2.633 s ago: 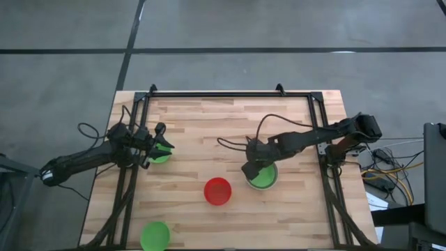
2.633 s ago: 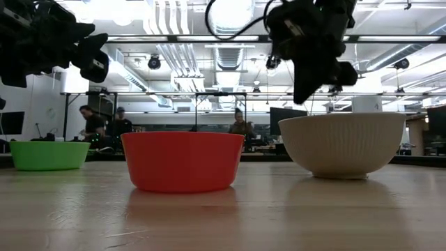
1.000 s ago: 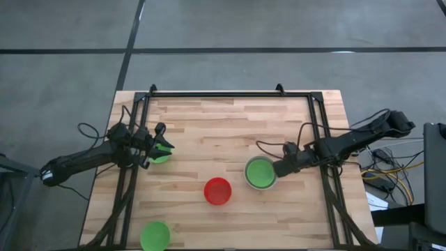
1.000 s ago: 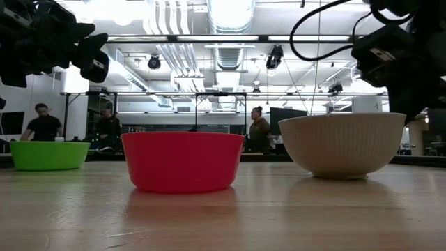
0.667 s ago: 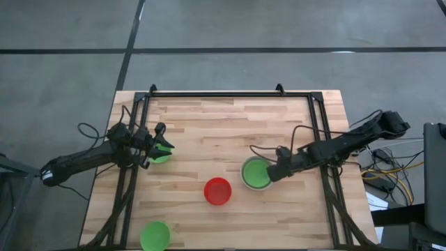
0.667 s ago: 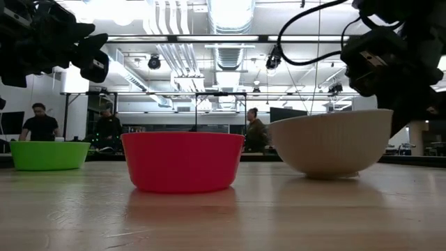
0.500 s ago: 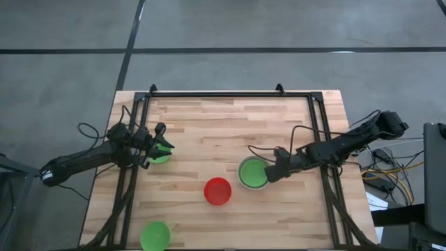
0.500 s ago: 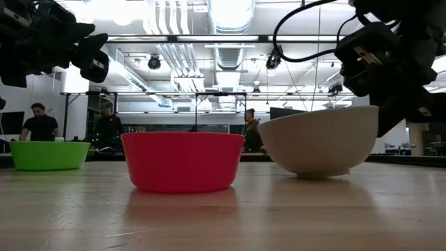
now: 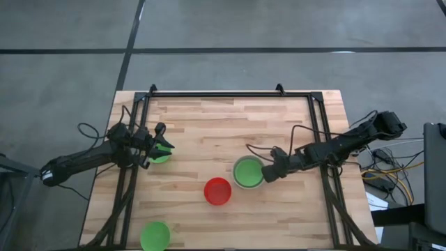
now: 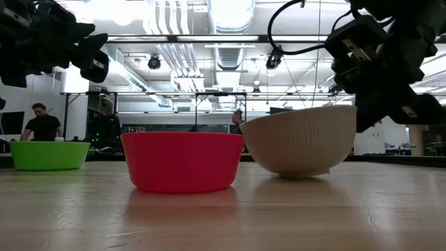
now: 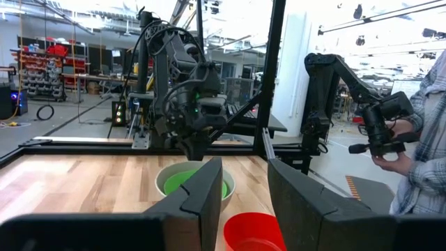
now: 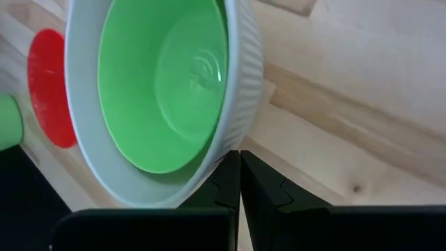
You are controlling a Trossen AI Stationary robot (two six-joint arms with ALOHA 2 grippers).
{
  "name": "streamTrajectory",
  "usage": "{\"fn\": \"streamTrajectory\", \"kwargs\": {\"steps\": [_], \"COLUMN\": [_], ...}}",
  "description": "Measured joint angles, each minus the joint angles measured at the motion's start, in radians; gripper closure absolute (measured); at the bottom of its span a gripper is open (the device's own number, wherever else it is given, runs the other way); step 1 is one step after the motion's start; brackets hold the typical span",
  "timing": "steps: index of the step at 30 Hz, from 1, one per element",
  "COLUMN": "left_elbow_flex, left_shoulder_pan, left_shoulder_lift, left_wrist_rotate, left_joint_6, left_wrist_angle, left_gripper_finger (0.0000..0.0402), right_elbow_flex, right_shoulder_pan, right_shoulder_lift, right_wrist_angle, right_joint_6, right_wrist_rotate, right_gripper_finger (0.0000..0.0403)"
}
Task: Nest bowls inside each other
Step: Move the stacked bowls to the center of the table
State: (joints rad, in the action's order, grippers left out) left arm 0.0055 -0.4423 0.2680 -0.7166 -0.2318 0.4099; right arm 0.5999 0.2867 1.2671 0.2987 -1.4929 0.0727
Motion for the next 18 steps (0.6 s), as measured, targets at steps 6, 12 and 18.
{"fn": "streamTrajectory", "kwargs": {"steps": [6,12,18], "left_elbow_flex": [0.000,0.000,0.000], "left_shoulder_pan": [0.000,-0.001,-0.001], "left_shoulder_lift": [0.000,0.000,0.000], "left_wrist_rotate": [0.000,0.000,0.000], "left_joint_6": [0.000,0.000,0.000], "left_wrist_angle": [0.000,0.000,0.000], "left_gripper_finger": [0.0280,0.0280,0.0280], "right_elbow_flex": [0.000,-0.003,-0.004], "right_shoulder_pan": [-0.010,-0.025,-0.031], "right_shoulder_lift": [0.000,0.011,0.115], "right_wrist_angle": [-0.029,-0.054,-0.145], "right_joint_6": [0.012,0.029,0.035], "right_wrist_rotate": [0.009,0.008,-0.062], "right_gripper_finger": [0.0394,0.0394,0.0394]}}
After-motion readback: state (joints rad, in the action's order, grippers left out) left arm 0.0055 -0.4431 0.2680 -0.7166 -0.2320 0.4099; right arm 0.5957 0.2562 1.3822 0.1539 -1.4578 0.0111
